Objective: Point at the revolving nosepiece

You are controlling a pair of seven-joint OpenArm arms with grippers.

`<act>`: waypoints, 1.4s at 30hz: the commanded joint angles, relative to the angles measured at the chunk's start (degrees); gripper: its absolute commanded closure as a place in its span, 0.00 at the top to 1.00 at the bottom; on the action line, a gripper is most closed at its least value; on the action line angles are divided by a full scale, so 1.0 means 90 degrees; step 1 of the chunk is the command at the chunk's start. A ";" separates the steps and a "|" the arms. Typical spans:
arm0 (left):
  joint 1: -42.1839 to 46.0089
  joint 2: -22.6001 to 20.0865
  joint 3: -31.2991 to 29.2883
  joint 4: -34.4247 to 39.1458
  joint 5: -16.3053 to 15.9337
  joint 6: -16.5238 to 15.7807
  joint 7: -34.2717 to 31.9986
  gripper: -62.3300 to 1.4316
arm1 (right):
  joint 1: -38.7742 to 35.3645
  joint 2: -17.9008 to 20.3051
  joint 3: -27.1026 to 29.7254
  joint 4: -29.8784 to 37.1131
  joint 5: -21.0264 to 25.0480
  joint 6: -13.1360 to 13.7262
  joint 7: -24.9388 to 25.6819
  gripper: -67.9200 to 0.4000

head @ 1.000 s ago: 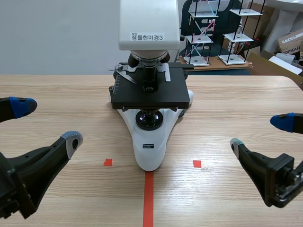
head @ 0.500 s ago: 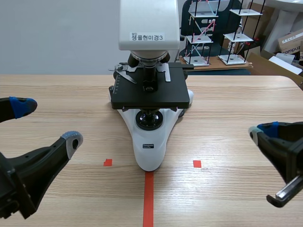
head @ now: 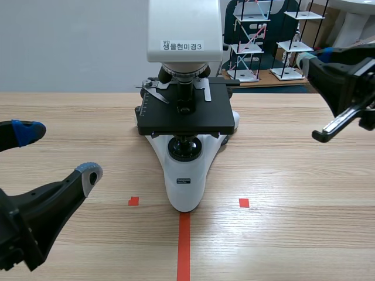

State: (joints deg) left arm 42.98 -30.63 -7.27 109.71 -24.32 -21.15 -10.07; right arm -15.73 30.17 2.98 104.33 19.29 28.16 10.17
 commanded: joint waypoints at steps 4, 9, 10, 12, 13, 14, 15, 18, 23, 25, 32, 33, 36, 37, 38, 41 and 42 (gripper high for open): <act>0.0000 0.0015 0.0017 0.0068 -0.0061 0.0000 -0.0092 1.00 | 0.0816 0.0068 -0.0206 -0.0580 0.0041 0.0454 0.0053 0.00; 0.0000 0.0015 0.0019 0.0068 -0.0061 0.0000 -0.0092 1.00 | 0.1608 0.0066 -0.0435 -0.1324 -0.0024 0.1110 0.0204 0.00; 0.0000 0.0015 0.0019 0.0068 -0.0061 0.0000 -0.0092 1.00 | 0.1763 0.0066 -0.0471 -0.1472 -0.0083 0.1275 0.0318 0.00; 0.0000 0.0015 0.0019 0.0068 -0.0061 0.0000 -0.0092 1.00 | 0.2079 0.0066 -0.0566 -0.1768 -0.0163 0.1617 0.0503 0.00; 0.0000 0.0015 0.0019 0.0068 -0.0061 0.0000 -0.0092 1.00 | 0.2237 0.0063 -0.0629 -0.1904 -0.0223 0.1617 0.0544 0.00; 0.0000 0.0015 0.0019 0.0068 -0.0061 0.0000 -0.0092 1.00 | 0.2375 0.0063 -0.0699 -0.2025 -0.0306 0.1617 0.0561 0.00; 0.0000 0.0015 0.0019 0.0068 -0.0061 0.0000 -0.0092 1.00 | 0.2521 0.0063 -0.0787 -0.2144 -0.0381 0.1617 0.0566 0.00; 0.0000 0.0015 0.0019 0.0068 -0.0061 0.0000 -0.0092 1.00 | 0.2900 0.0063 -0.1022 -0.2475 -0.0597 0.1617 0.0741 0.00; 0.0000 0.0015 0.0019 0.0068 -0.0061 0.0000 -0.0090 1.00 | 0.3395 -0.0109 -0.1370 -0.2841 -0.1037 0.1617 0.0889 0.00; 0.0000 0.0015 0.0019 0.0068 -0.0061 0.0000 -0.0092 1.00 | 0.3492 -0.0231 -0.1496 -0.2868 -0.1319 0.1617 0.0886 0.00; 0.0000 0.0015 0.0019 0.0068 -0.0061 0.0000 -0.0092 1.00 | 0.3529 -0.0532 -0.1877 -0.2868 -0.1630 0.1617 0.0891 0.00; 0.0000 0.0015 0.0019 0.0068 -0.0061 0.0000 -0.0092 1.00 | 0.3529 -0.0568 -0.1909 -0.2868 -0.1649 0.1617 0.0891 0.00; 0.0000 0.0015 0.0019 0.0068 -0.0061 0.0000 -0.0090 1.00 | 0.3529 -0.0605 -0.1965 -0.2868 -0.1649 0.1617 0.0891 0.00; 0.0000 0.0015 0.0019 0.0068 -0.0061 0.0000 -0.0090 1.00 | 0.3529 -0.0622 -0.1967 -0.2868 -0.1649 0.1617 0.0891 0.00; 0.0000 0.0015 0.0019 0.0068 -0.0061 0.0000 -0.0090 1.00 | 0.3529 -0.0629 -0.1965 -0.2868 -0.1649 0.1617 0.0891 0.00; 0.0000 0.0015 0.0019 0.0068 -0.0061 0.0000 -0.0090 1.00 | 0.3529 -0.0639 -0.1965 -0.2868 -0.1649 0.1617 0.0894 0.00; 0.0000 0.0015 0.0019 0.0068 -0.0061 0.0000 -0.0090 1.00 | 0.3529 -0.0639 -0.1965 -0.2868 -0.1649 0.1617 0.0894 0.00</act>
State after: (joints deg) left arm 42.98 -30.63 -7.27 109.71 -24.32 -21.15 -10.07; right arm 15.20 24.25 -15.11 77.30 3.84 42.35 17.34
